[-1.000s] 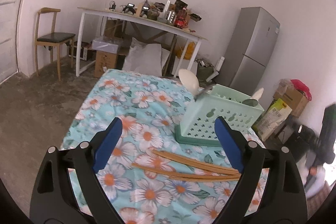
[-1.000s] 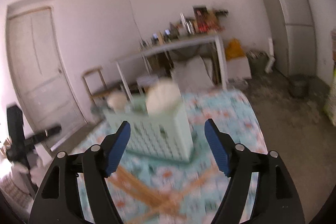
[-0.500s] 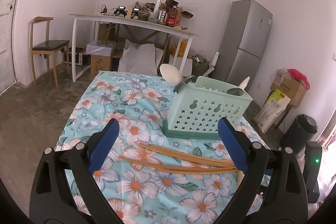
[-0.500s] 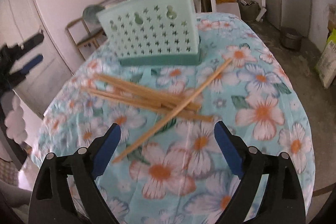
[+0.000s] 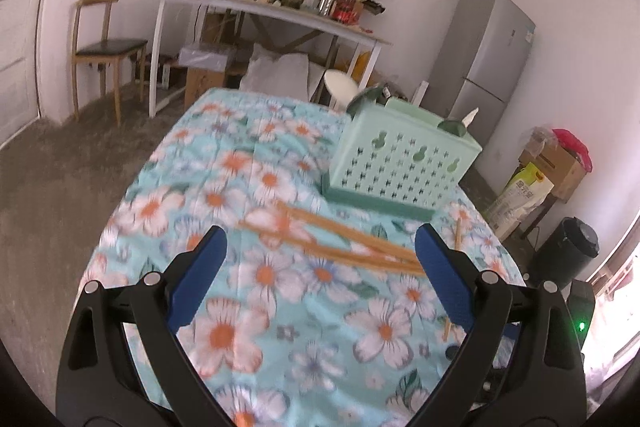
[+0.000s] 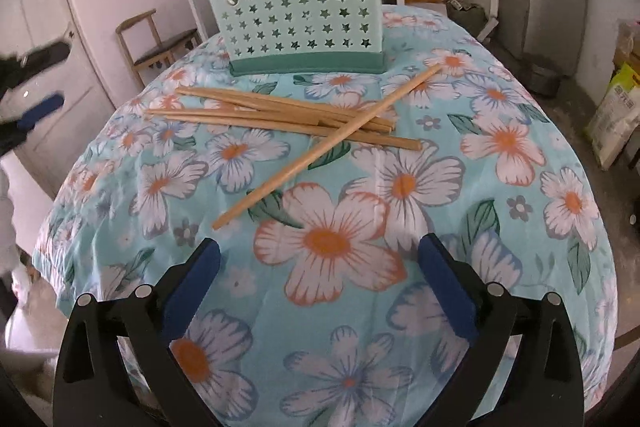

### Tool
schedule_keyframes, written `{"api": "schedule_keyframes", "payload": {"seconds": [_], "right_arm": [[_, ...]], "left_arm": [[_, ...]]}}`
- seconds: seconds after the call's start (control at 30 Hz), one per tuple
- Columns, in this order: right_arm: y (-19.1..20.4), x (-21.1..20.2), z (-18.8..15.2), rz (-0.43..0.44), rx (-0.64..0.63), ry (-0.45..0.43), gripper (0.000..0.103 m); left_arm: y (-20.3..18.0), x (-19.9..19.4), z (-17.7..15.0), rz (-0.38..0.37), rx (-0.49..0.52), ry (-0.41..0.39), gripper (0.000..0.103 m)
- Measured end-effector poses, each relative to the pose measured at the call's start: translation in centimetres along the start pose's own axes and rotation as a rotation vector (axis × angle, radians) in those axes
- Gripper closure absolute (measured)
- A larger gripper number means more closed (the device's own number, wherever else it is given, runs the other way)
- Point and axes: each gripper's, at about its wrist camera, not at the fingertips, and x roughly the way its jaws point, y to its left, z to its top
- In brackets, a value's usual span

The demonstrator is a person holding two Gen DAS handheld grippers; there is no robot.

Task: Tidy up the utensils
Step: 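Move both tools back from the holder over the wooden chopsticks, then close the left tool on one wooden chopstick and lift it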

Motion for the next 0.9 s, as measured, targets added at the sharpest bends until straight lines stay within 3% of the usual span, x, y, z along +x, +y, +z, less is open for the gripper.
{"api": "schedule_keyframes", "payload": {"seconds": [0.23,0.5,0.57,0.83,0.9], "right_arm": [[-0.2,-0.3,-1.0,-0.006,0.051,-0.105,0.006],[-1.3,-1.6,-1.2,0.054,0.096,-0.119,0.006],[-1.8,-2.2,-1.3,0.054,0.122,-0.129,0.007],[-5.7,-4.0,-0.8,0.116,0.245,-0.167,0.007],[-6.5,-4.0,-0.7,0.131,0.262,-0.165,0.011]], "left_arm": [[-0.9,0.1,-1.8,-0.013,0.062,0.071,0.012],[-4.6,2.4,-2.9,-0.104,0.141,0.143,0.012],[-5.8,2.7,-2.7,-0.131,0.171,0.142,0.014],[-11.3,6.1,-2.1,-0.231,0.302,0.202,0.04],[-13.3,7.6,-1.8,-0.251,0.362,0.22,0.044]]}}
